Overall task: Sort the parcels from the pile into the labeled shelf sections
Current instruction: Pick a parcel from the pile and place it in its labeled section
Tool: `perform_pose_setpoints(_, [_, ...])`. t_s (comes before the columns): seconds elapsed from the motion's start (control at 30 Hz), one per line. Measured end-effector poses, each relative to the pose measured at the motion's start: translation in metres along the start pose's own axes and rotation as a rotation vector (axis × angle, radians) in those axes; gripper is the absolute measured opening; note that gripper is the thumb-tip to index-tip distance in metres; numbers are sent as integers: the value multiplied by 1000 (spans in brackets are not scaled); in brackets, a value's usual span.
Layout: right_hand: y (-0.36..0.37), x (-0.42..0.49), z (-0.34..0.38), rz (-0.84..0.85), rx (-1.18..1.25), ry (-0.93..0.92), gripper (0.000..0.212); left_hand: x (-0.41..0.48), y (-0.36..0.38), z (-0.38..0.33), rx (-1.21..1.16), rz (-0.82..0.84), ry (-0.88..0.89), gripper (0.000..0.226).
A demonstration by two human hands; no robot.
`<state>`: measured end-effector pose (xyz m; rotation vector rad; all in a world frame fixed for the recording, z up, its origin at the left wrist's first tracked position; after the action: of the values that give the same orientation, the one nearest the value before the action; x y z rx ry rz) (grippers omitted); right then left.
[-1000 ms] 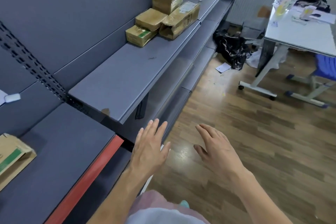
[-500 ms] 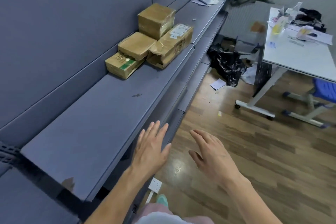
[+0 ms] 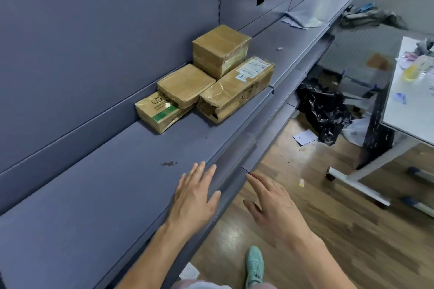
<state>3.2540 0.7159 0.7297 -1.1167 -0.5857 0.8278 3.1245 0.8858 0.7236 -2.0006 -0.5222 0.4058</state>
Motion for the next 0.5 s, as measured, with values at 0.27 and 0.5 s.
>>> perform_pose_setpoints(0.27, [-35, 91, -67, 123, -37, -240, 63, 48, 14, -44, -56, -78, -266, 67])
perform_pose_setpoints(0.5, [-42, 141, -71, 176, 18, -355, 63, 63, 13, -46, -71, -110, -421, 66])
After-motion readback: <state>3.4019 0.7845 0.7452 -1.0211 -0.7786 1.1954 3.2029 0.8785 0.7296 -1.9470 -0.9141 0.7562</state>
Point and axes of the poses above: each hand's wrist, its own x-axis towards the middle knuckle, its own y-axis out of the palm, z = x × y, the point moved 3 cm from there along x, towards the middle knuckle, and after that the axes turned 3 degrees about -z, right-handed, at the moved point
